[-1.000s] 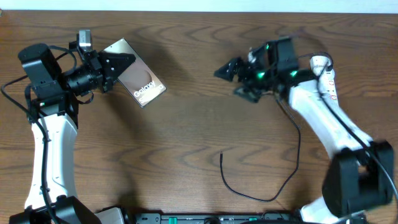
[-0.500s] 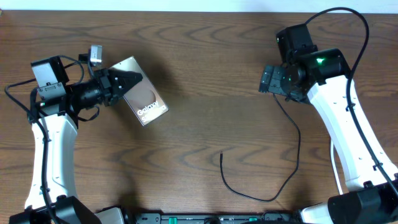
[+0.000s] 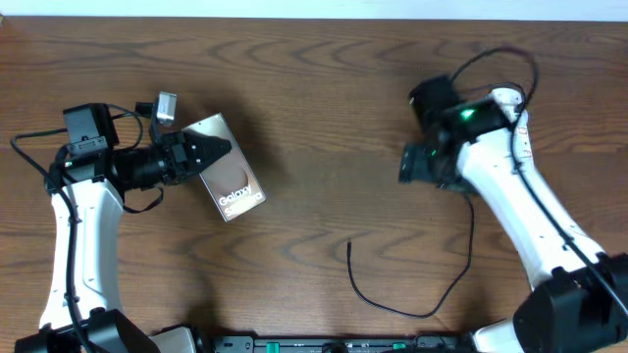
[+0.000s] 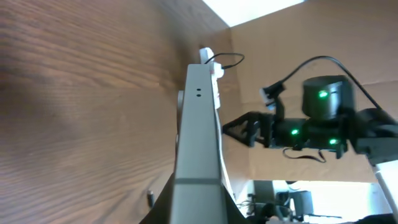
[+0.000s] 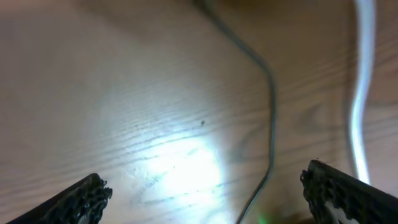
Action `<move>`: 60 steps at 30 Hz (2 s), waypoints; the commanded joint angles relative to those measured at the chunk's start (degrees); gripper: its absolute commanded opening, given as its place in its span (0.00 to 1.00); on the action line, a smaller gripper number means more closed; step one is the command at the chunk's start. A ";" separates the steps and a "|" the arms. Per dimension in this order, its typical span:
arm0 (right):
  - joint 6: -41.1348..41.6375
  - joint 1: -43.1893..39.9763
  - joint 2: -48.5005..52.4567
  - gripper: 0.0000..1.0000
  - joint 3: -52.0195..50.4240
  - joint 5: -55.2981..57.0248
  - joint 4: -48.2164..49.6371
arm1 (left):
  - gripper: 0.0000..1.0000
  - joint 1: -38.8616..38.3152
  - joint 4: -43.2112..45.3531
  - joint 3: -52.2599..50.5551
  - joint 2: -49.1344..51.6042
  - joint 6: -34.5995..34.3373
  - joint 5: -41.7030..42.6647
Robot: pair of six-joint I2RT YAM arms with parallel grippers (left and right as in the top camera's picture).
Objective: Plug charger to phone and switch on socket
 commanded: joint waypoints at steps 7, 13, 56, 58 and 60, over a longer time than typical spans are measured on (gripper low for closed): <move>11.52 13.55 0.68 0.94 -12.79 -5.60 9.86 | 0.07 -0.13 -10.73 0.57 -0.11 13.92 -3.04; 17.97 21.55 0.68 0.93 -13.62 -5.51 11.69 | 0.07 -0.09 -12.04 0.57 -0.11 15.69 -4.94; 23.93 32.28 3.52 0.35 -25.20 -9.94 28.33 | 0.07 8.28 -14.86 0.57 -0.11 15.67 -12.55; 23.91 32.26 3.56 0.36 -25.20 -10.29 28.37 | 0.07 8.28 -14.86 0.57 -0.11 15.67 -12.55; 23.91 32.26 3.56 0.36 -25.20 -10.54 28.41 | 0.07 8.28 -14.84 0.57 -0.11 15.67 -12.55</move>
